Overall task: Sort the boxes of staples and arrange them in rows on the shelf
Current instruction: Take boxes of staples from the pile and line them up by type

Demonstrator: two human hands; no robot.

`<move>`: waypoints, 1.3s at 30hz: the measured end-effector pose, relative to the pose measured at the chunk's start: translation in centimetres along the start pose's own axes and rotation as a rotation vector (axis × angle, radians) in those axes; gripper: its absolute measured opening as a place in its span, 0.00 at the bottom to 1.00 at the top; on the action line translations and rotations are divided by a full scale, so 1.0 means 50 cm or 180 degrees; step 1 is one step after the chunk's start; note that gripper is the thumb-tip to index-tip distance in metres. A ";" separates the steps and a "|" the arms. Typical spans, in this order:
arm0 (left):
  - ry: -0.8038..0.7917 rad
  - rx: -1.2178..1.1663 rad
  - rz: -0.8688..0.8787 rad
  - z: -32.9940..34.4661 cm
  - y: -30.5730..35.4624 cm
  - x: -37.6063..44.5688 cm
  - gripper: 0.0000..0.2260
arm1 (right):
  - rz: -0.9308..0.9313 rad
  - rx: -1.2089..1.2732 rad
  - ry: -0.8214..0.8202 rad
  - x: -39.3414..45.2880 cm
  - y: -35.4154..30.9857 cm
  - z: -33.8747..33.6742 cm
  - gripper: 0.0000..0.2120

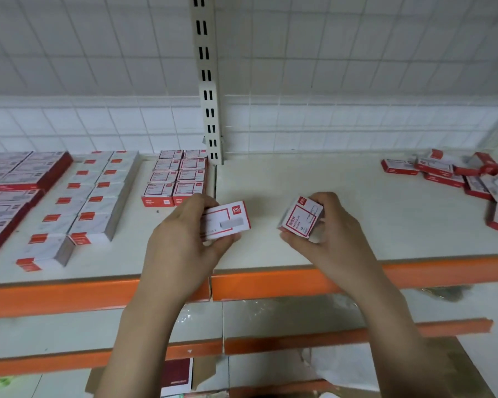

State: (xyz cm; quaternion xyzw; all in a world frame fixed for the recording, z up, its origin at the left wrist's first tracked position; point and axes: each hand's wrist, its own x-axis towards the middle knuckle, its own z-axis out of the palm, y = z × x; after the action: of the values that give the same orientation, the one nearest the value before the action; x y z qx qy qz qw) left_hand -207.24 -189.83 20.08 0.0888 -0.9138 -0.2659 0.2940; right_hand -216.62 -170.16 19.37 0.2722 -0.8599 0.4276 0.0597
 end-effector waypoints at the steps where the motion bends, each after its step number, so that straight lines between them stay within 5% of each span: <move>1: 0.0022 0.0020 -0.0007 -0.001 -0.004 0.001 0.20 | 0.0018 0.0064 -0.0054 0.003 0.000 0.005 0.22; 8: 0.0085 0.0195 -0.0092 -0.008 -0.029 0.018 0.23 | -0.0055 -0.0143 -0.0303 0.029 0.006 0.035 0.35; 15: 0.0060 0.0386 -0.0217 -0.033 -0.057 0.027 0.23 | -0.0145 -0.0313 -0.0007 0.059 -0.008 0.062 0.25; 21: -0.0005 0.0476 -0.0207 -0.093 -0.136 0.012 0.25 | -0.0210 -0.0244 -0.0316 0.066 -0.083 0.150 0.27; 31: -0.0207 0.0553 -0.0032 -0.258 -0.328 -0.007 0.20 | 0.0573 -0.0795 0.0202 0.052 -0.217 0.362 0.38; 39: -0.0373 0.0453 0.0217 -0.299 -0.398 -0.016 0.21 | 0.0984 -0.1298 -0.0063 0.052 -0.282 0.441 0.40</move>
State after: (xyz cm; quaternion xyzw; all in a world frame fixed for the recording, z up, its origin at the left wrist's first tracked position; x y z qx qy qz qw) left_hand -197.75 -212.83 19.25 0.0626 -0.9485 -0.1949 0.2419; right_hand -208.61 -195.01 16.33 0.1240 -0.9603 0.2467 0.0389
